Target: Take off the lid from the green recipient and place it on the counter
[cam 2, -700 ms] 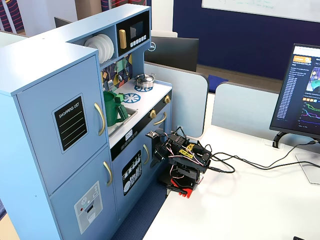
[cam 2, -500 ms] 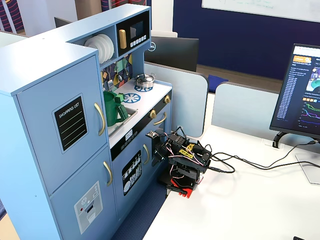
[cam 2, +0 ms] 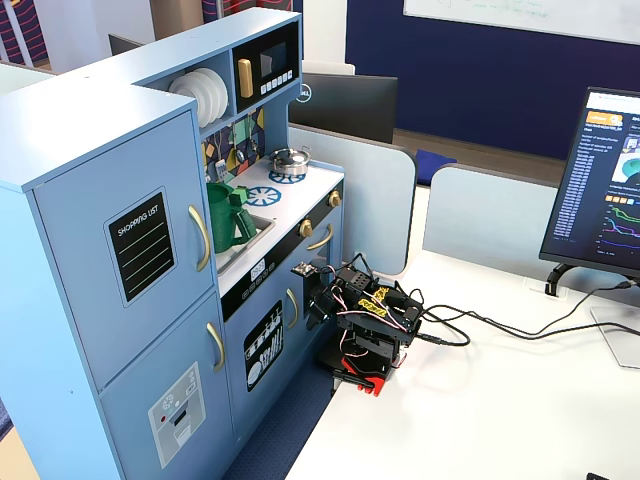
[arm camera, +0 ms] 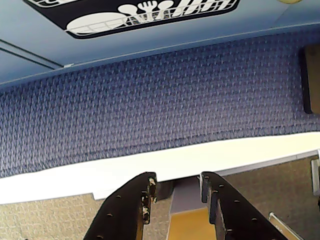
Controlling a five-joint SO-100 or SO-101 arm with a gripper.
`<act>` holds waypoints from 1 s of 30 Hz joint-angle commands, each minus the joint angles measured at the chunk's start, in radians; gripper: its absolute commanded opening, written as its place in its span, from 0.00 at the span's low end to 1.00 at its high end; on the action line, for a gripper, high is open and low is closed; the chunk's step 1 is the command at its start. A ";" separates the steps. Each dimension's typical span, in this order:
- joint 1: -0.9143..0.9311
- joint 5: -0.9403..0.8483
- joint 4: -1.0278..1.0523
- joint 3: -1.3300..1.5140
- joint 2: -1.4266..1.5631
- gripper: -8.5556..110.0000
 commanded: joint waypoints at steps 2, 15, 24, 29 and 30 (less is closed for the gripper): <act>0.031 -0.095 -0.264 -0.270 -0.094 0.07; 0.063 -0.124 -1.014 -0.758 -0.482 0.40; 0.097 -0.133 -1.029 -0.867 -0.591 0.42; 0.092 -0.140 -1.060 -0.946 -0.675 0.41; 0.089 -0.143 -1.062 -0.963 -0.692 0.41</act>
